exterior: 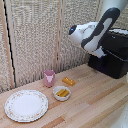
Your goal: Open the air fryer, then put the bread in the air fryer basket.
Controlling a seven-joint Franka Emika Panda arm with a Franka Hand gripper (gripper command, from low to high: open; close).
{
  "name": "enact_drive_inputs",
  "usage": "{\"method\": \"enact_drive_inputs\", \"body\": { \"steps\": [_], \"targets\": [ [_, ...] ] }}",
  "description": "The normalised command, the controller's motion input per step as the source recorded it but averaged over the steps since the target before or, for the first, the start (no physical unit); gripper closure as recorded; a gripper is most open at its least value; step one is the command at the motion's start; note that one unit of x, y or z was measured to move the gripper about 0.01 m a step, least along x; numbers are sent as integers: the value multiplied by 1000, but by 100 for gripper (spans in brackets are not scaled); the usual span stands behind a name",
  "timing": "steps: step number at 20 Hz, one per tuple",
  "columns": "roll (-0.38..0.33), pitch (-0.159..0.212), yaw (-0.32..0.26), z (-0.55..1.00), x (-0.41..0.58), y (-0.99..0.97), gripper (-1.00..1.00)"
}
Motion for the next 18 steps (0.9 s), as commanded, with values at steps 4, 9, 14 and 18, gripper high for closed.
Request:
{"method": "enact_drive_inputs", "body": {
  "steps": [4,9,14,18],
  "targets": [
    [-8,-16,111,-131,0,-586,-100],
    [0,0,126,-14,1,-723,-100],
    [0,0,162,-3,30,-650,-100],
    [0,0,141,2,38,-580,-100]
  ]
}}
